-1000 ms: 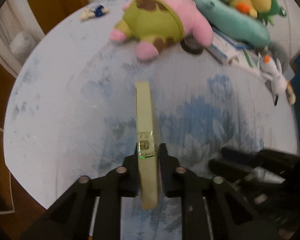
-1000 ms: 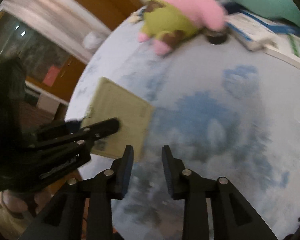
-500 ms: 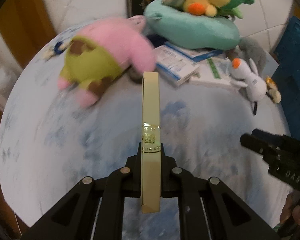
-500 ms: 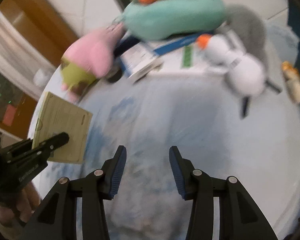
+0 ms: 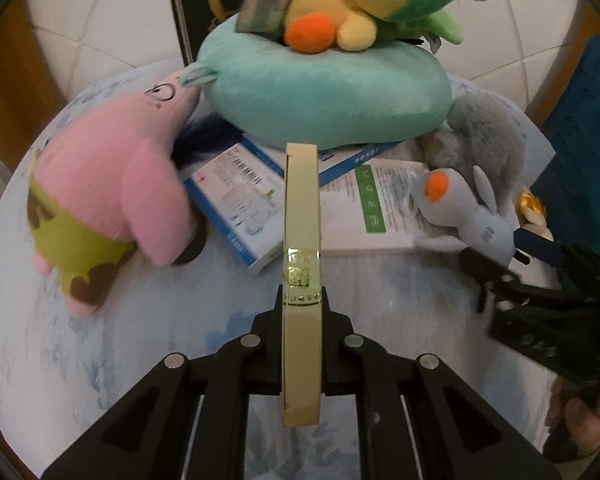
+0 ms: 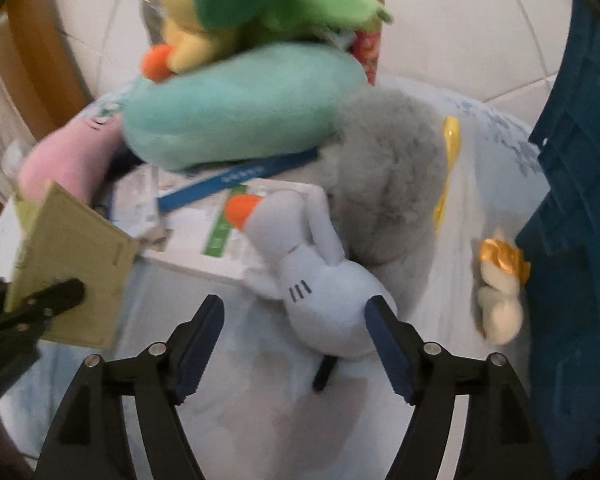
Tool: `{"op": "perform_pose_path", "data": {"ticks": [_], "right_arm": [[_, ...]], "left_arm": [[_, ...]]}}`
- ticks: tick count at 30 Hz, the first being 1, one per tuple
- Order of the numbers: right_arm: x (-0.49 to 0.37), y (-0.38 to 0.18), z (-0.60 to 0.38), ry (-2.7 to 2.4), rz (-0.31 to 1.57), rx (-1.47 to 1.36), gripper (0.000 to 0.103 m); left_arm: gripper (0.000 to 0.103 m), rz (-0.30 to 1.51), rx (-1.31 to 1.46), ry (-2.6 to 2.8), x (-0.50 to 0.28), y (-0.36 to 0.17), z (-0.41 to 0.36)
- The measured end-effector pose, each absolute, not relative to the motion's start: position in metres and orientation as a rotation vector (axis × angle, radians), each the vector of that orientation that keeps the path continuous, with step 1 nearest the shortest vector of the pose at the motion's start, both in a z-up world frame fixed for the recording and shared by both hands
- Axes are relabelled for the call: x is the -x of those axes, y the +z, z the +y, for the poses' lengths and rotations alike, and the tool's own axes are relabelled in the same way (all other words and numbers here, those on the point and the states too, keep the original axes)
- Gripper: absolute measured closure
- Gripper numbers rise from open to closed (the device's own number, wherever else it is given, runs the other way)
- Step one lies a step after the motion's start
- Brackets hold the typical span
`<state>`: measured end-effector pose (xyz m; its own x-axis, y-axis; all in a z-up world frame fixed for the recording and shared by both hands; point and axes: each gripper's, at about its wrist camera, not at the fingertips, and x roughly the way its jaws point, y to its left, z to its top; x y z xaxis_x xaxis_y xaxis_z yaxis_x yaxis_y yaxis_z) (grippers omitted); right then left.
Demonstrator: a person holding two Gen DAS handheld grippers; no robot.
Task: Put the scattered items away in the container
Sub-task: 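Grasp the white plush bird with the right gripper while the left holds the booklet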
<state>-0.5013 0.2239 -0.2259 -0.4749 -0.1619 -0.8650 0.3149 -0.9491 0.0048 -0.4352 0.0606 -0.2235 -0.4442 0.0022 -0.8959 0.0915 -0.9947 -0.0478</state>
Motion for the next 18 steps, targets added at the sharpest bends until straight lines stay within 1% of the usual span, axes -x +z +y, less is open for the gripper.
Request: {"op": "perform_pose_path", "data": {"ticks": [1,5,6,7,8,9,11,18], "right_arm": [[0.504,-0.229,0.225,-2.488,0.244,-1.428,0.017],[0.514,-0.241,0.227,-2.540,0.344,-1.457,0.017],[0.517,-0.245,0.228,-2.552,0.367,-1.463,0.021],[0.520,-0.248,0.231,-2.565,0.376,-1.477,0.034],[0.523,-0.250,0.236,-2.579,0.378,-1.497,0.044],[0.525,-0.250,0.243,-2.585,0.338,-1.506,0.054],[0.520,-0.246,0.257,-2.559,0.197,-1.519,0.054],[0.454,-0.217,0.264,-2.537,0.048,-1.473,0.054]], "left_arm": [[0.093,0.131,-1.630,-2.622,0.439,-0.225,0.064],[0.093,0.114,-1.650,-2.615,0.446,-0.232,0.076],[0.093,0.112,-1.650,-2.615,0.446,-0.232,0.078],[0.093,0.109,-1.649,-2.618,0.446,-0.232,0.080],[0.093,0.105,-1.647,-2.622,0.446,-0.232,0.082],[0.093,0.101,-1.645,-2.626,0.446,-0.232,0.084],[0.093,0.097,-1.644,-2.639,0.444,-0.229,0.089],[0.093,0.064,-1.623,-2.738,0.418,-0.195,0.101]]}}
